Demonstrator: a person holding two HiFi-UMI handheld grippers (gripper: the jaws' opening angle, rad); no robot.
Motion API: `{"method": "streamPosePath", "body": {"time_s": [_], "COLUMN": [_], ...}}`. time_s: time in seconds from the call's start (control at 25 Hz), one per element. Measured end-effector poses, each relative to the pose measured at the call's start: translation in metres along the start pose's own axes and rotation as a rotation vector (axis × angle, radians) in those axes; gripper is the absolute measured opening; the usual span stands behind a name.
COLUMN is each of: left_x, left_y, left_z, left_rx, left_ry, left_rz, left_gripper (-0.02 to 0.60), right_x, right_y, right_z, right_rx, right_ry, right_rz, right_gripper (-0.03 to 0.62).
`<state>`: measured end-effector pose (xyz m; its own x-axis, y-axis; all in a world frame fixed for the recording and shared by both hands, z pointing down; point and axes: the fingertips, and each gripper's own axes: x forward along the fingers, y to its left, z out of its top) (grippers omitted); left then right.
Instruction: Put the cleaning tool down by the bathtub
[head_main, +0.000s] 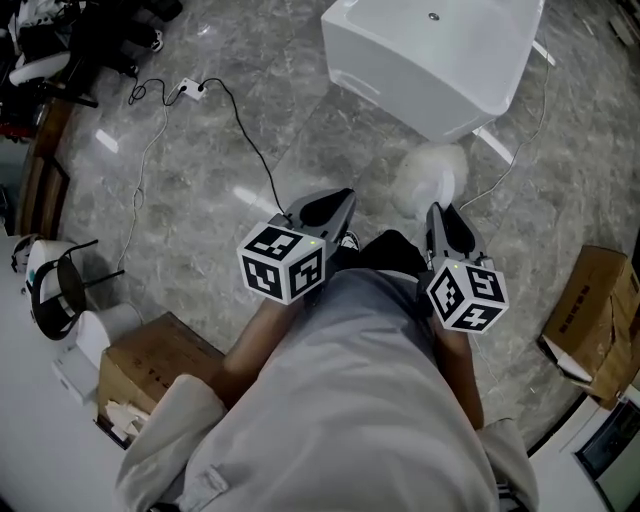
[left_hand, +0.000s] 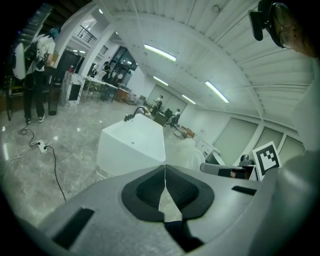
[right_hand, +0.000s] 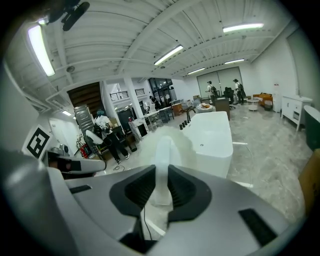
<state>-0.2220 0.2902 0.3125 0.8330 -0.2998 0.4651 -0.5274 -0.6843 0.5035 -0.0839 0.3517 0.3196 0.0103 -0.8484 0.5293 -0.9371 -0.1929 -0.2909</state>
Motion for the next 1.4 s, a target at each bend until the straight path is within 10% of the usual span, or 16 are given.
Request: {"method": "streamPosePath", "body": {"time_s": [1.4], "left_x": [0.159], "left_y": [0.087], "left_z": [0.156], "left_rx": [-0.004], "left_ry": [0.007], "left_rz": [0.126], "left_gripper": [0.009], "right_x": [0.217], "right_y": [-0.066], "right_z": [0.143], "right_rx": [0.07], "right_ry": [-0.02], "right_rz": [0.137], "right_gripper": [0.069]}}
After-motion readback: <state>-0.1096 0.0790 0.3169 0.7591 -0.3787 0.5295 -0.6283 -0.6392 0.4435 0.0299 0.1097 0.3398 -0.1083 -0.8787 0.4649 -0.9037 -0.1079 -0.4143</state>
